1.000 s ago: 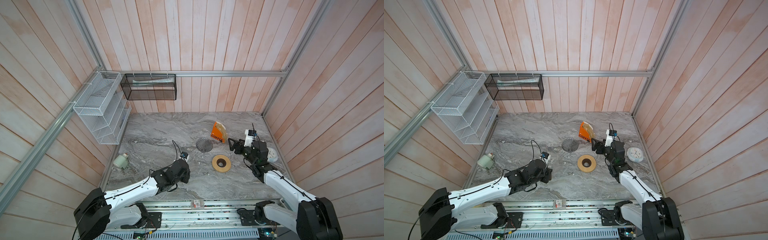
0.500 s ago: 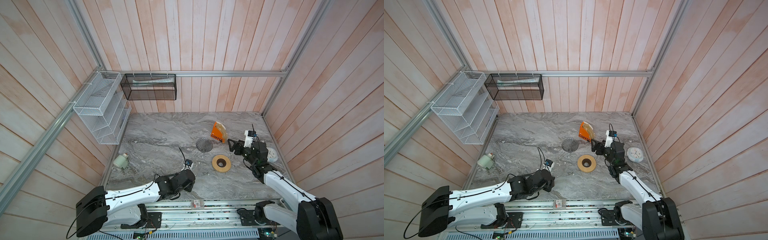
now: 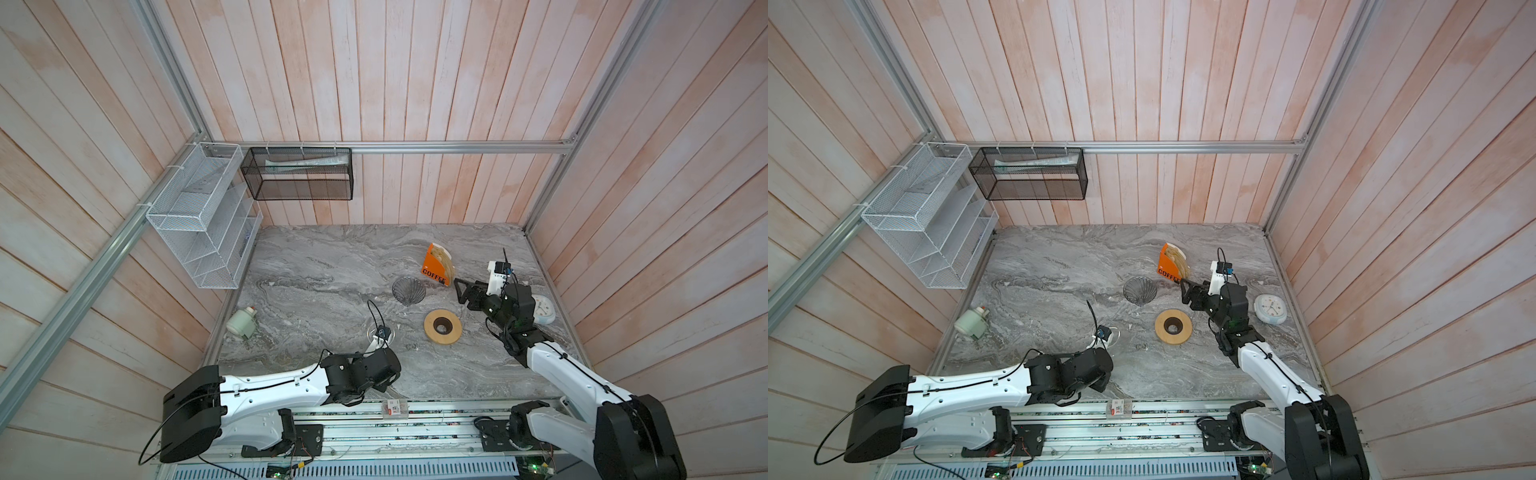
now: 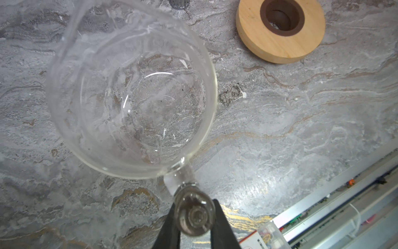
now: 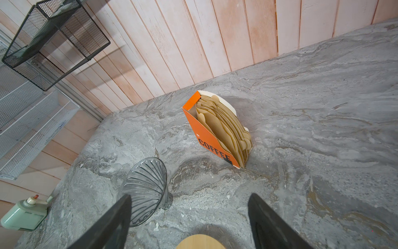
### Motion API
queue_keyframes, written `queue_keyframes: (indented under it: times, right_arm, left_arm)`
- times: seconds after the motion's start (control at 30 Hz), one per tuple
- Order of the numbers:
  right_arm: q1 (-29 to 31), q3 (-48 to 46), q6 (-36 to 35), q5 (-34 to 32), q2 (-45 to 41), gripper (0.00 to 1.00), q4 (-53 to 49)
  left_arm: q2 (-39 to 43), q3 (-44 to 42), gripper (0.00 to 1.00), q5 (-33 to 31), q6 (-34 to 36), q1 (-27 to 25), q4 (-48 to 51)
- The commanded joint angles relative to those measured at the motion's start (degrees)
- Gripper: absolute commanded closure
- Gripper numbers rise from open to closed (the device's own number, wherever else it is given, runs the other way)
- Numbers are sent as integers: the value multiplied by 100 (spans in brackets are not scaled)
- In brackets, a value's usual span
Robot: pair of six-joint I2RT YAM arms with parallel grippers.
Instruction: Place the coffee filter in the dripper
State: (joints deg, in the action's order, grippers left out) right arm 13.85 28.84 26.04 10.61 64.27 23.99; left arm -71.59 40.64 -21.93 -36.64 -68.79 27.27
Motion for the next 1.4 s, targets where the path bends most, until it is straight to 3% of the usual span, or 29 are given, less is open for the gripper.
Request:
queue_keyframes:
  times: [0.0,0.33,0.57,0.8,1.37]
  right_arm:
    - [39,-60,59,56,-46,15,71]
    - [39,-28,41,38,58,15,121]
    - [39,-18,59,55,138,15,168]
    - [39,-12,58,48,143,15,168]
    - [37,50,59,71,199,15,176]
  left_arm:
    - [-27,207,76,-306,73,-20,203]
    - [22,260,76,-553,6,-20,529]
    - [31,282,65,-637,64,-11,456]
    - [-39,277,61,-641,108,28,329]
    - [457,-129,61,-431,-314,792,616]
